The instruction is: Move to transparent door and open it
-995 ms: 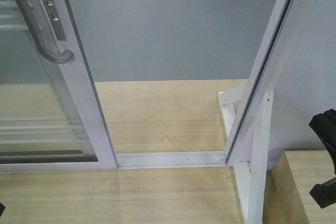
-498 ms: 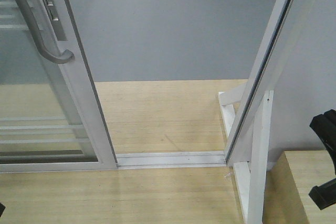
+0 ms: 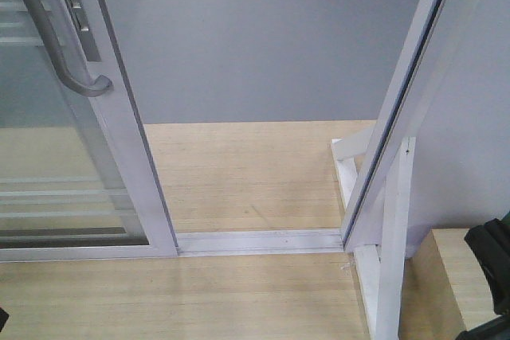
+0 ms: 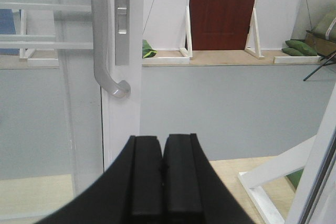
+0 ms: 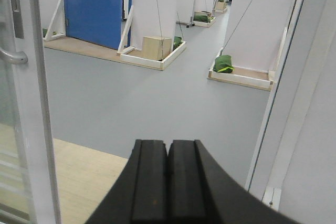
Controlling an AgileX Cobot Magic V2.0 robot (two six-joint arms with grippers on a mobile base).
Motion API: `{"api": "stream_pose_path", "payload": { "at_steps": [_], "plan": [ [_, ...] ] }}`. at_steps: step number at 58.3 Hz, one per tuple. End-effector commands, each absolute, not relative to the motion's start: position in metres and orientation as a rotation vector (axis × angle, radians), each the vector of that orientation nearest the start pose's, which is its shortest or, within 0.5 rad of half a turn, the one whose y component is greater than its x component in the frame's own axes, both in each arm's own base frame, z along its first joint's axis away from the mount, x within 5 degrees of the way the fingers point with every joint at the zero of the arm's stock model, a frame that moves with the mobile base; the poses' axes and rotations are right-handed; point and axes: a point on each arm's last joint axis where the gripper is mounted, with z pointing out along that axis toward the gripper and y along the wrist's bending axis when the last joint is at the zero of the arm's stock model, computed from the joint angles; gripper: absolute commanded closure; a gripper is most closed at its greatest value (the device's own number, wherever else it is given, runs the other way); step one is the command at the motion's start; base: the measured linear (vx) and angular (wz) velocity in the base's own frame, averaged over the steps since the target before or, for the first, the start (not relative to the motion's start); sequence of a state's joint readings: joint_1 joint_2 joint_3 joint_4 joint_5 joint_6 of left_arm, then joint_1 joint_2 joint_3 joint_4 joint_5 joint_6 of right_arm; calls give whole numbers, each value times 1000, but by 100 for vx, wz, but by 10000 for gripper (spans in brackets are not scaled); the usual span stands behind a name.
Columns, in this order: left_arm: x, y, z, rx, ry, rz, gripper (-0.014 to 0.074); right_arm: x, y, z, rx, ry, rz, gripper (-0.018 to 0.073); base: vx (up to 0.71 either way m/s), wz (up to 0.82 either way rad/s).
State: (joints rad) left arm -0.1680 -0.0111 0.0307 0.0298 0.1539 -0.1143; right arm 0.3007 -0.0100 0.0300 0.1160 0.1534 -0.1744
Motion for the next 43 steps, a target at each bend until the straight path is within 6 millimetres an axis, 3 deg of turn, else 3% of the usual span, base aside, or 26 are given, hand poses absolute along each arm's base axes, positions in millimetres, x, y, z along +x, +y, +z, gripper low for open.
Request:
{"api": "stream_pose_path", "payload": {
  "at_steps": [1,43],
  "plan": [
    [56,-10,193,60,1575,-209,603,54,17,197,-256,1542,218,564,0,0],
    [56,-10,193,60,1575,-209,603,54,17,197,-258,1547,218,564,0,0]
  ]
}}
